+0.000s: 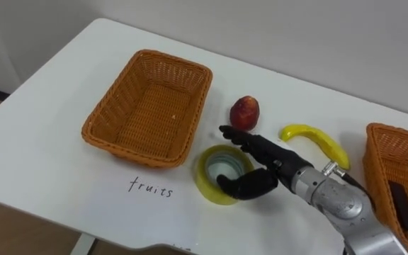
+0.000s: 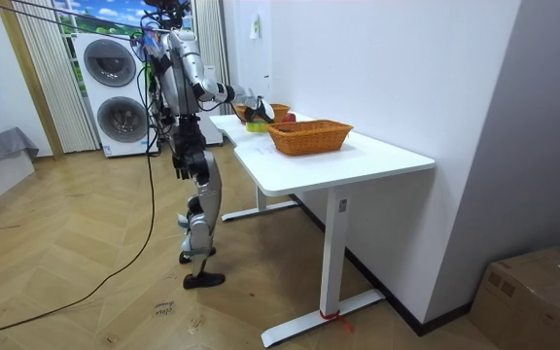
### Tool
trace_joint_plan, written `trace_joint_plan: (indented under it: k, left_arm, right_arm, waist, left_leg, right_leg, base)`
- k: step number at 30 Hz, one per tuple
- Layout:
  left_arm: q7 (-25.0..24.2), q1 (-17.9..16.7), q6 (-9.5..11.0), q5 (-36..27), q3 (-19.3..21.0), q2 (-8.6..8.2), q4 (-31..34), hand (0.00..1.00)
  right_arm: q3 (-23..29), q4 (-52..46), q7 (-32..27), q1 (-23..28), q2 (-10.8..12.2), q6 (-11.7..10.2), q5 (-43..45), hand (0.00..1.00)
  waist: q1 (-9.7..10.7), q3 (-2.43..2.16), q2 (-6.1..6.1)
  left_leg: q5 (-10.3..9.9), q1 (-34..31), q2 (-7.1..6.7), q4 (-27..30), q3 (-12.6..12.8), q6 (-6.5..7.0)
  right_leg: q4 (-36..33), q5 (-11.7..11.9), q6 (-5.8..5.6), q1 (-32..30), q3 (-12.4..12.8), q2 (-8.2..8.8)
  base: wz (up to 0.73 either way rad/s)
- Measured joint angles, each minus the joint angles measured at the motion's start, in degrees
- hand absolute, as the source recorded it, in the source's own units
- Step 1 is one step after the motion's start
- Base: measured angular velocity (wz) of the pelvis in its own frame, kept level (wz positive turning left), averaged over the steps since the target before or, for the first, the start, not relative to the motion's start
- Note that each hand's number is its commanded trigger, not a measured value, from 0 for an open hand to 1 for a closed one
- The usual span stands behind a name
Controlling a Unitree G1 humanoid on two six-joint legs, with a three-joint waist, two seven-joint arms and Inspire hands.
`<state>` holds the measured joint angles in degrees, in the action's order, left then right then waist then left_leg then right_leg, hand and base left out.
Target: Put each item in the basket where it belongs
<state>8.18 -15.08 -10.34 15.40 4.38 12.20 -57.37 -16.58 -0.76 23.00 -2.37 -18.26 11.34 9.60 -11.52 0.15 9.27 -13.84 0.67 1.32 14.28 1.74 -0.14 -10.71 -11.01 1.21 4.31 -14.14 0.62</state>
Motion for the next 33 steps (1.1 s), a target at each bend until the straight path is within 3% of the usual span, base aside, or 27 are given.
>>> trace_joint_plan:
  k: [1,3,19,33]
  left_arm:
    - [-0.07,0.0,0.0,0.0,0.0,0.0,0.0,0.0]
    - [-0.08,-0.01,0.0,0.01,0.01,0.02,0.0,0.0]
    - [-0.32,0.4,0.04,0.0,0.0,0.08,0.14,0.0]
    - [-0.32,0.36,0.03,0.03,0.0,0.09,0.12,0.0]
  right_arm:
    - [0.0,0.0,0.31,0.0,0.0,0.0,0.04,0.12]
    - [0.0,0.0,0.88,0.0,0.0,0.0,0.08,0.98]
    - [1.5,0.1,2.21,-0.89,0.0,0.2,5.04,1.0]
    - [1.52,0.1,2.73,-0.82,0.02,0.31,5.8,1.0]
  waist:
    - [0.0,0.0,0.0]
    - [0.0,0.0,0.0]
    - [-1.38,0.09,0.21]
    - [-1.44,0.11,0.18]
  left_leg:
    - [0.0,0.0,0.0,0.0,0.0,0.0]
    - [0.0,0.0,0.01,0.01,0.0,0.0]
    - [0.0,-0.04,0.01,-0.4,0.0,0.0]
    - [0.0,-0.03,0.01,-0.51,0.0,0.0]
  right_leg:
    - [0.0,0.0,0.0,0.0,0.0,0.0]
    - [-0.01,0.0,0.01,0.0,-0.01,-0.01]
    - [0.1,0.01,0.01,-0.19,-0.02,-0.03]
    - [0.1,0.01,0.01,-0.21,-0.03,-0.03]
  base:
    - [0.0]
    - [0.0]
    - [0.0]
    - [0.0]
